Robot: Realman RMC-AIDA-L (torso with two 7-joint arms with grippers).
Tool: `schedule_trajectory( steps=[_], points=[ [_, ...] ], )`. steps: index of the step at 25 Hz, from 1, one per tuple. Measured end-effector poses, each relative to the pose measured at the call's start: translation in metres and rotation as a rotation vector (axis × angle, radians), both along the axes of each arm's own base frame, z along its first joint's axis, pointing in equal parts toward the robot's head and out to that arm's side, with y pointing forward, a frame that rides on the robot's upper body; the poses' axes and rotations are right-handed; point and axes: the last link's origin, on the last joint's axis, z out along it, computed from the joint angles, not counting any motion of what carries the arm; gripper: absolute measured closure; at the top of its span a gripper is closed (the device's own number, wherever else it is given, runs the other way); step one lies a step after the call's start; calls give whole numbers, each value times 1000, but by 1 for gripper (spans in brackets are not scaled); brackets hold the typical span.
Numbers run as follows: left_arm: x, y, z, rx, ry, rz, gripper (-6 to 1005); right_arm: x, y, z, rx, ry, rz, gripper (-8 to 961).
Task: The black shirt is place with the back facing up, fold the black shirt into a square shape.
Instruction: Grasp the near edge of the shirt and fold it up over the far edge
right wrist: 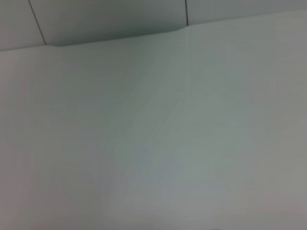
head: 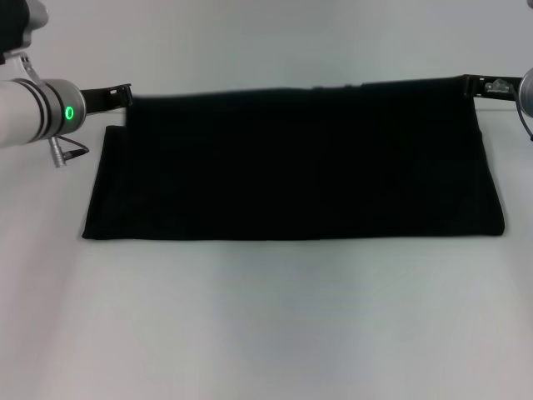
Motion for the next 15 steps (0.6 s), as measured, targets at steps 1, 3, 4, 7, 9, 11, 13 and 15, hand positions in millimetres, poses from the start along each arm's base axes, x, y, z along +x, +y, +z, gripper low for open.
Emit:
schedule_trajectory(
  steps=[1, 3, 4, 7, 9, 11, 13, 15],
  points=[
    [-1, 1, -3, 15, 9, 5, 965, 0, 1, -1, 6, -11, 3, 852],
    [-1, 2, -6, 32, 20, 7, 962, 0, 1, -3, 12, -26, 7, 848],
    [1, 2, -7, 37, 22, 4, 927, -3, 2, -3, 14, -27, 12, 846],
    [11, 4, -2, 22, -2, -22, 823, -8, 5, 3, 6, -12, 21, 732],
    [18, 3, 6, -3, -47, -38, 753, -14, 6, 15, -29, 25, 25, 656],
    [27, -3, 17, -62, -132, -44, 707, -19, 6, 28, -72, 79, 13, 596],
    [27, -10, 25, -127, -200, -20, 661, -23, 0, 40, -138, 161, -26, 551],
    [22, -21, 33, -210, -285, 18, 614, -24, -8, 46, -200, 227, -54, 507]
  ],
)
